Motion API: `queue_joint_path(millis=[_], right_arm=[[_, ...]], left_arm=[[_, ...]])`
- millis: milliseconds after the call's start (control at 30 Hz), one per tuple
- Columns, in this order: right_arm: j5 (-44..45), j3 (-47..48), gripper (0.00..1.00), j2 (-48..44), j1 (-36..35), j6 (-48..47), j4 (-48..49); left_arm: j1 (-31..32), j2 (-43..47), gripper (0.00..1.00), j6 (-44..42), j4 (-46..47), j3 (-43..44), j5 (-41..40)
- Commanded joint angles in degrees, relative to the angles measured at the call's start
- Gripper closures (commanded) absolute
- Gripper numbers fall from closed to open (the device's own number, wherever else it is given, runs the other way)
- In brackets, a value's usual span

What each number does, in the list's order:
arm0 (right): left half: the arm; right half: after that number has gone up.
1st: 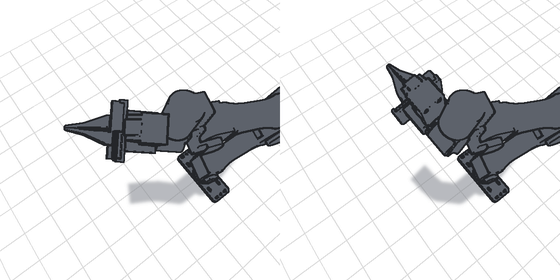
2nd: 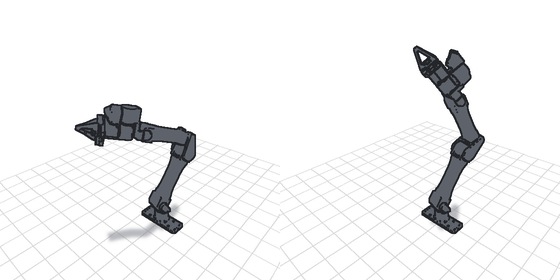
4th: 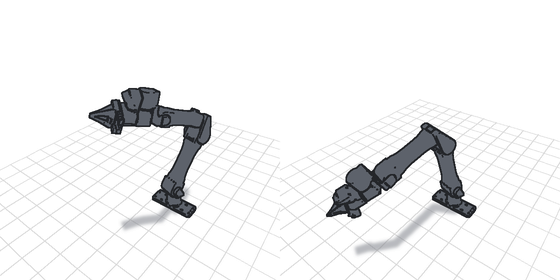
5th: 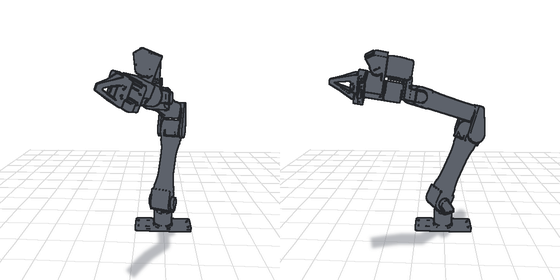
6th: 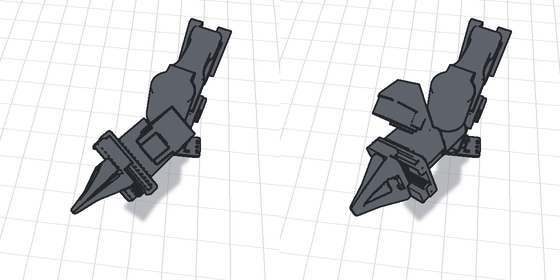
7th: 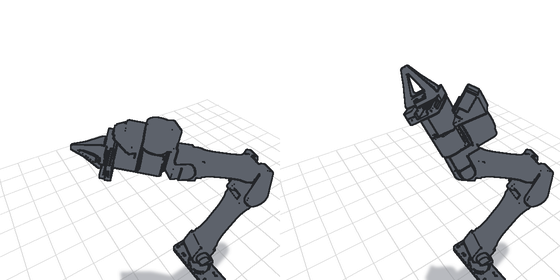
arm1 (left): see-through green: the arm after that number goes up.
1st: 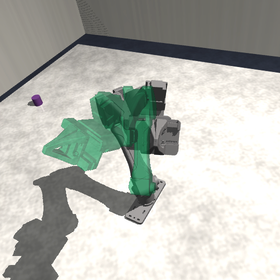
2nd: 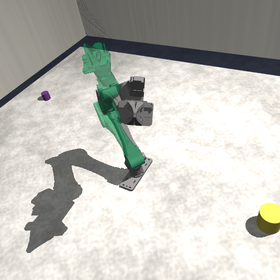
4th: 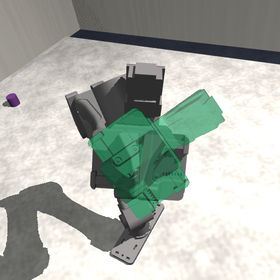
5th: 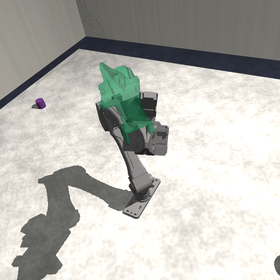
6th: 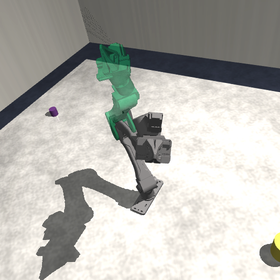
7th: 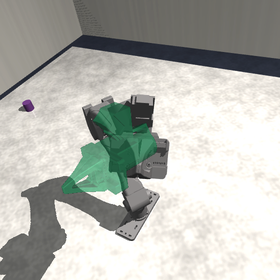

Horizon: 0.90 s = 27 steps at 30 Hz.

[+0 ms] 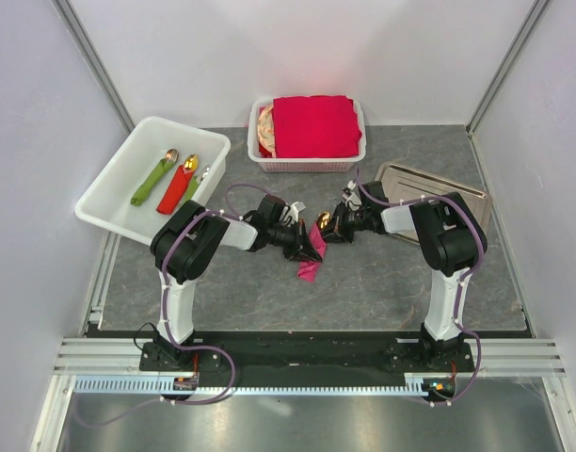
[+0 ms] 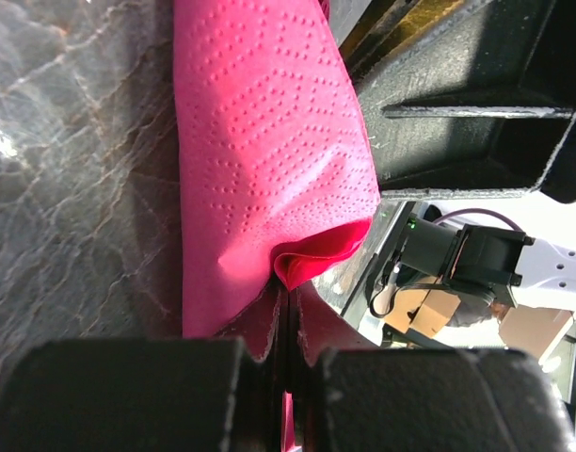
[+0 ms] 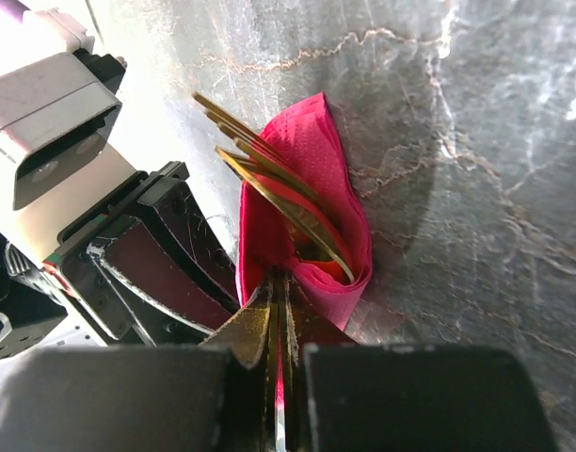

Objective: Place the utensils on the paper napkin and roll it up

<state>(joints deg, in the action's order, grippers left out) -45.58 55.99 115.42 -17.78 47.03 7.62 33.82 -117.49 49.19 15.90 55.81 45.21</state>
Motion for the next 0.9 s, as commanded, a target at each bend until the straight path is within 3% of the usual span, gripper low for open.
queue_joint_path(millis=[0,267,667,833,867], right_arm=[[12.2,1.2,1.0,1.6,0.0,-7.9,-11.9],[11.3,8.1,0.87,-2.2,0.1,-12.4,-20.3],[7.3,12.4,0.78,-5.9,1.8,-15.0,-27.2],[4.5,11.9,0.52,-7.4,2.0,-14.9,-24.8],[4.0,11.1,0.51,-7.5,2.0,-13.5,-24.0]], left_arm=[[0.0,-1.7,0.98,0.4,-2.5,-1.1,-3.3],[-0.7,-2.0,0.98,-0.4,-5.0,-1.1,-5.0],[-0.8,-1.6,0.98,-0.8,-5.2,-1.2,-5.4],[-0.7,-1.3,0.98,-1.6,-5.7,-0.6,-5.6],[-0.6,-1.2,0.98,-2.2,-6.1,-0.5,-6.0]])
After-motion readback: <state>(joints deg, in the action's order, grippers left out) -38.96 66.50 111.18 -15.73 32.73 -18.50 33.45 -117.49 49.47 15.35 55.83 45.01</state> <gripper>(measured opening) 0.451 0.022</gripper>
